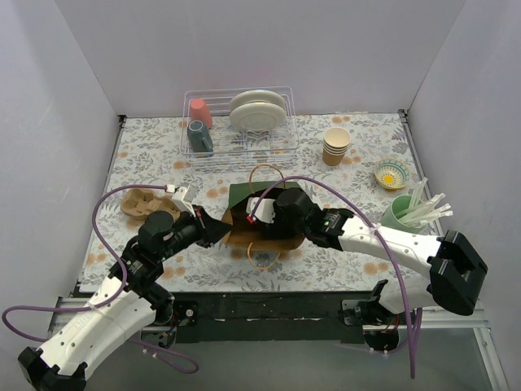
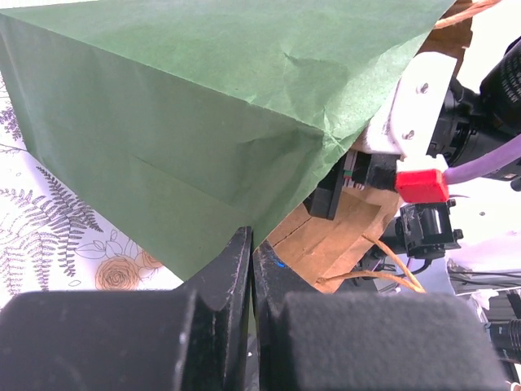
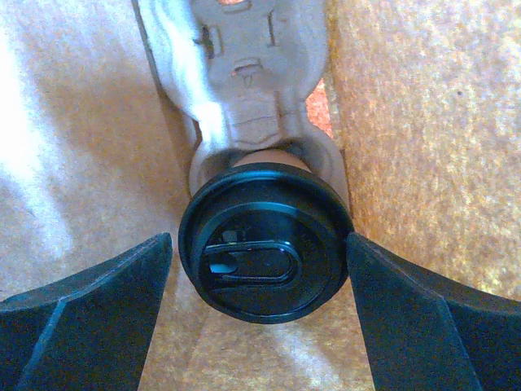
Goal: Pack the takeout coffee
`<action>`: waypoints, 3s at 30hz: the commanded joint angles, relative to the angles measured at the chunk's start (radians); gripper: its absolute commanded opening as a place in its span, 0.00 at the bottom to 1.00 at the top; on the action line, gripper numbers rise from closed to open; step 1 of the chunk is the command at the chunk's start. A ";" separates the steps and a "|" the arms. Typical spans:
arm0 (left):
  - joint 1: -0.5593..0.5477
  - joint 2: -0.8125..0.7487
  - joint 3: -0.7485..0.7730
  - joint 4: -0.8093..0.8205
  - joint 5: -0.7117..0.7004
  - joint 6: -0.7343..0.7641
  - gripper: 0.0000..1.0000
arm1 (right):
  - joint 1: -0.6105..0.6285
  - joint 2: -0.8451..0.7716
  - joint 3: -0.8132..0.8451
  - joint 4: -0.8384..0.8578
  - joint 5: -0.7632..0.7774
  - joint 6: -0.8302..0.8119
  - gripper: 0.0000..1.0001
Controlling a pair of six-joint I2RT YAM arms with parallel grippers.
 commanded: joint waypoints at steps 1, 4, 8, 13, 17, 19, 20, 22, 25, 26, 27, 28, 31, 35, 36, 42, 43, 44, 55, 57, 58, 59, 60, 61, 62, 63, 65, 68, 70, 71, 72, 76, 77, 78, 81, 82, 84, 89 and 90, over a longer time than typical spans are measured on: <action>0.001 0.007 0.042 -0.011 -0.012 0.019 0.00 | -0.011 -0.025 0.062 -0.032 -0.008 0.015 0.94; 0.001 0.010 0.044 -0.011 -0.012 0.022 0.00 | -0.011 -0.023 0.072 -0.043 -0.005 0.015 0.95; 0.001 0.013 0.044 -0.011 -0.009 0.022 0.00 | -0.013 -0.015 0.088 -0.060 0.010 0.021 0.98; 0.001 0.015 0.047 -0.011 -0.011 0.024 0.00 | -0.014 -0.015 0.097 -0.071 0.001 0.029 0.98; 0.001 0.018 0.047 -0.013 -0.009 0.027 0.00 | -0.014 -0.014 0.111 -0.086 -0.005 0.029 0.97; 0.001 0.019 0.050 -0.016 -0.014 0.025 0.00 | -0.014 -0.009 0.120 -0.100 -0.007 0.033 0.91; 0.001 0.021 0.052 -0.016 -0.015 0.025 0.00 | -0.014 -0.006 0.129 -0.104 -0.007 0.035 0.88; 0.001 0.024 0.059 -0.019 -0.015 0.025 0.00 | -0.014 -0.005 0.132 -0.109 -0.004 0.044 0.87; 0.001 0.030 0.069 -0.022 -0.018 0.028 0.00 | -0.014 -0.003 0.143 -0.120 -0.002 0.044 0.86; 0.001 0.031 0.070 -0.024 -0.020 0.028 0.00 | -0.014 0.000 0.146 -0.126 0.001 0.044 0.86; 0.001 0.033 0.072 -0.024 -0.018 0.030 0.00 | -0.014 0.003 0.155 -0.132 0.004 0.043 0.85; 0.001 0.034 0.075 -0.025 -0.020 0.028 0.00 | -0.014 0.002 0.160 -0.135 0.005 0.043 0.86; 0.001 0.036 0.079 -0.028 -0.020 0.030 0.00 | -0.014 0.000 0.170 -0.144 0.007 0.041 0.89; 0.001 0.038 0.081 -0.028 -0.020 0.027 0.00 | -0.014 -0.006 0.187 -0.167 0.002 0.049 0.93; 0.001 0.041 0.081 -0.030 -0.023 0.027 0.00 | -0.014 -0.012 0.190 -0.175 0.001 0.050 0.94; 0.001 0.041 0.082 -0.030 -0.023 0.022 0.00 | -0.014 -0.021 0.207 -0.193 -0.007 0.053 0.95; 0.001 0.041 0.082 -0.028 -0.023 0.024 0.00 | -0.014 -0.022 0.207 -0.195 -0.016 0.055 0.95; 0.001 0.044 0.084 -0.028 -0.020 0.025 0.00 | -0.014 -0.022 0.207 -0.196 -0.019 0.056 0.94; 0.001 0.050 0.085 -0.027 -0.017 0.025 0.00 | -0.014 -0.002 0.236 -0.218 -0.034 0.066 0.84; 0.001 0.048 0.085 -0.028 -0.018 0.024 0.00 | -0.014 -0.003 0.249 -0.233 -0.037 0.066 0.87; 0.001 0.048 0.087 -0.028 -0.018 0.025 0.00 | -0.014 -0.003 0.255 -0.238 -0.040 0.067 0.88; 0.001 0.048 0.087 -0.028 -0.020 0.024 0.00 | -0.014 -0.005 0.261 -0.247 -0.041 0.069 0.89; 0.001 0.050 0.087 -0.030 -0.020 0.024 0.00 | -0.014 -0.006 0.272 -0.250 -0.042 0.070 0.89; 0.001 0.050 0.087 -0.030 -0.018 0.024 0.00 | -0.013 -0.006 0.279 -0.253 -0.044 0.072 0.89; 0.001 0.051 0.090 -0.030 -0.021 0.024 0.00 | -0.014 -0.009 0.285 -0.255 -0.044 0.075 0.89; 0.001 0.051 0.090 -0.030 -0.024 0.022 0.00 | -0.014 -0.011 0.292 -0.264 -0.045 0.076 0.89; 0.001 0.054 0.093 -0.030 -0.027 0.013 0.00 | -0.014 -0.012 0.318 -0.279 -0.048 0.084 0.88; 0.001 0.059 0.096 -0.028 -0.029 0.007 0.00 | -0.014 -0.015 0.344 -0.302 -0.050 0.092 0.86; 0.000 0.062 0.099 -0.030 -0.026 0.002 0.00 | -0.014 -0.018 0.345 -0.315 -0.050 0.093 0.84; 0.001 0.064 0.101 -0.028 -0.026 -0.001 0.00 | -0.014 -0.020 0.345 -0.318 -0.048 0.095 0.83; 0.001 0.064 0.102 -0.030 -0.024 -0.007 0.00 | -0.014 -0.023 0.344 -0.319 -0.048 0.096 0.83; 0.001 0.070 0.116 -0.036 -0.032 -0.025 0.00 | -0.014 -0.038 0.353 -0.324 -0.042 0.106 0.82; 0.001 0.073 0.122 -0.037 -0.034 -0.028 0.00 | -0.014 -0.040 0.358 -0.327 -0.042 0.109 0.82; 0.001 0.077 0.130 -0.042 -0.035 -0.033 0.00 | -0.014 -0.043 0.368 -0.330 -0.041 0.110 0.81; 0.001 0.091 0.147 -0.048 -0.044 -0.061 0.00 | -0.014 -0.049 0.396 -0.328 -0.037 0.119 0.81; 0.001 0.094 0.159 -0.048 -0.044 -0.073 0.00 | -0.014 -0.049 0.411 -0.328 -0.034 0.122 0.81; 0.001 0.100 0.168 -0.051 -0.061 -0.091 0.00 | -0.016 -0.040 0.439 -0.330 -0.036 0.133 0.81; 0.001 0.120 0.194 -0.054 -0.067 -0.130 0.00 | -0.019 0.003 0.555 -0.333 -0.007 0.147 0.81; 0.001 0.123 0.194 -0.059 -0.072 -0.131 0.00 | -0.019 0.011 0.569 -0.338 -0.001 0.149 0.81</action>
